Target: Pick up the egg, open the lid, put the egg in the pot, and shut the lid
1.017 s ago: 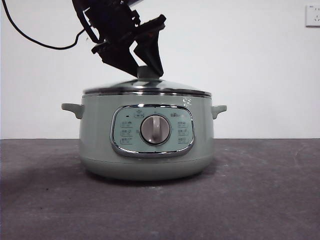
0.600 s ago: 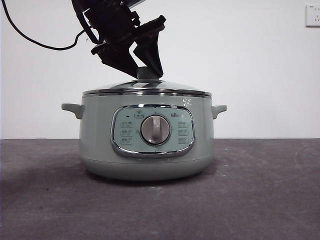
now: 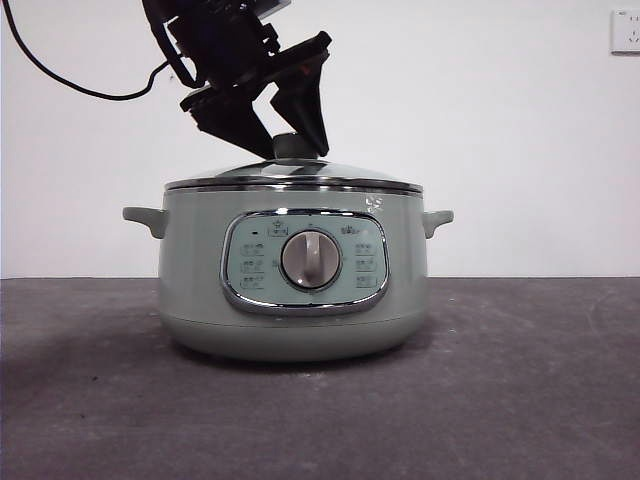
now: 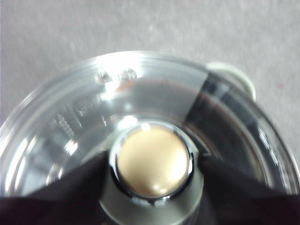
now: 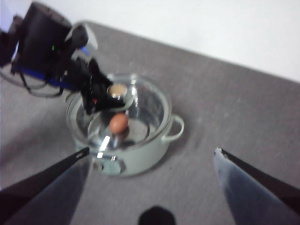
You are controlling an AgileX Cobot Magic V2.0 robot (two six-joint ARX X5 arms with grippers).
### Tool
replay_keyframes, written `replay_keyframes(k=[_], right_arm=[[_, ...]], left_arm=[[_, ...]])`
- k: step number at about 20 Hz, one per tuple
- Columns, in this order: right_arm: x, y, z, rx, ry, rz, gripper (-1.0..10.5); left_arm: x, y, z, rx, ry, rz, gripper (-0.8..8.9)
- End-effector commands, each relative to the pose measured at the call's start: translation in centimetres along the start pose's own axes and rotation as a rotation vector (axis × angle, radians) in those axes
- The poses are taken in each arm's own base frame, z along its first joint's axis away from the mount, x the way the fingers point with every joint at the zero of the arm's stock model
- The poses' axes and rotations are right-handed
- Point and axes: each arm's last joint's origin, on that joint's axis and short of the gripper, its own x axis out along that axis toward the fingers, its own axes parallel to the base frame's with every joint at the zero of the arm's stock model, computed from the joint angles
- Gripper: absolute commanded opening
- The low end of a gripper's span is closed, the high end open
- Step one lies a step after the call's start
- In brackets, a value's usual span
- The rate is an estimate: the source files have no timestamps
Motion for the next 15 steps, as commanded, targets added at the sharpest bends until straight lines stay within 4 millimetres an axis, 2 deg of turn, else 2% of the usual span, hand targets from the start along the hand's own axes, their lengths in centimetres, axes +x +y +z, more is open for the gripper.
replay_keyframes(k=[1,4,8,15], right_arm=[[0.5,0.2,-0.3,0.008,0.048,0.047,4.4],[1.0,0.4,-0.6,0.014,0.109,0.107,4.4],[1.7,0.4,-0.9,0.017,0.177,0.128,4.4],[4.1,0.5,-1.4,0.026,0.369,0.136,4.4]], left_arm=[[-0.8,-0.2,0.1,-0.001,0.006,-0.003,4.80],[-2.3,-0.4,0.4,0.001,-0.012,-0.003,4.80],[-5.4,-0.7,0.6,0.002,-0.022,-0.007,4.79],[-15.9,-2.2,-1.3,-0.053,0.022,-0.144,4.70]])
